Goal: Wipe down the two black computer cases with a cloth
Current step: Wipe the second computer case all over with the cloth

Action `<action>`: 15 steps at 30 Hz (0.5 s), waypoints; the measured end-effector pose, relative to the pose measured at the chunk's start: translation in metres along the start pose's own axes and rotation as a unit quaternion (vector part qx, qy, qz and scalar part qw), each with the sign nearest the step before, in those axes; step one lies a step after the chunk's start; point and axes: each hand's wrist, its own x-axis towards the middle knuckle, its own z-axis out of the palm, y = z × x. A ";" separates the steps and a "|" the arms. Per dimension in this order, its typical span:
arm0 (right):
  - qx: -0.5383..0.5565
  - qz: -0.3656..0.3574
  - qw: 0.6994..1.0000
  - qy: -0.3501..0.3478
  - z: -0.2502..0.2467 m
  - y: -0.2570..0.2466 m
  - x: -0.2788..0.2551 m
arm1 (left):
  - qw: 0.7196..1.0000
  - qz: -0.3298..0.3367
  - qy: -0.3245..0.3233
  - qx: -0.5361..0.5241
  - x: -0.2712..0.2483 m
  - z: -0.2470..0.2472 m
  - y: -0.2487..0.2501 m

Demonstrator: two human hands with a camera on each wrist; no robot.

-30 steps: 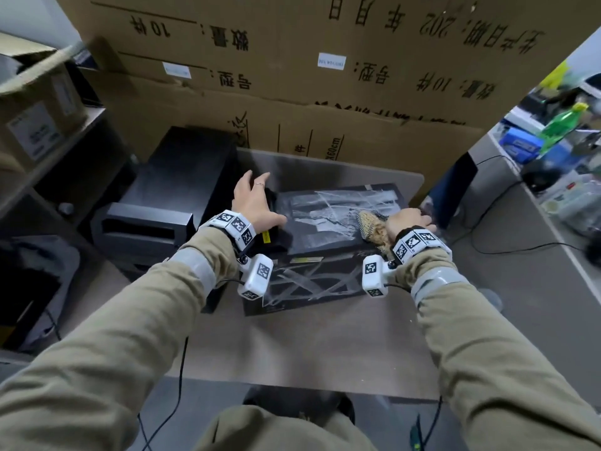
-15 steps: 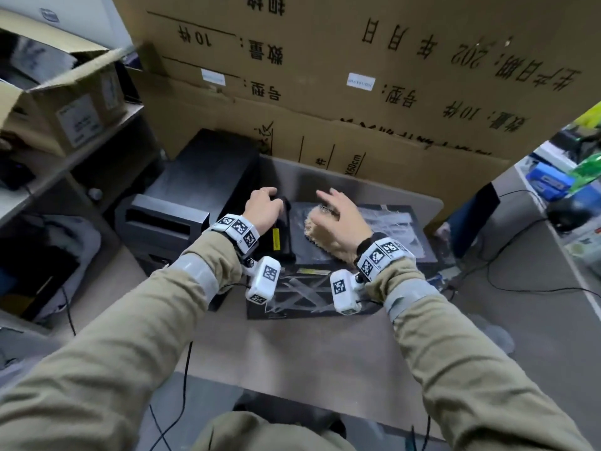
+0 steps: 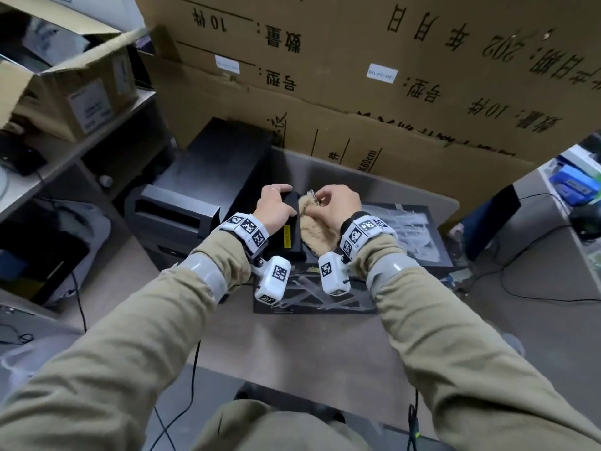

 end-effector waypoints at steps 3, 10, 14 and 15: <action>0.106 0.036 0.993 -0.042 0.001 -0.005 0.007 | 1.000 0.008 0.006 -0.002 -0.001 0.001 0.001; -0.018 -0.030 0.998 -0.060 -0.004 0.005 0.009 | 1.000 0.017 0.000 0.001 0.000 0.000 -0.002; -0.042 -0.010 0.999 -0.009 0.005 0.000 0.011 | 1.000 0.026 0.000 0.008 -0.002 0.000 -0.003; -0.034 -0.007 0.999 -0.021 0.000 -0.001 0.011 | 1.000 0.027 0.002 0.013 -0.002 0.000 -0.003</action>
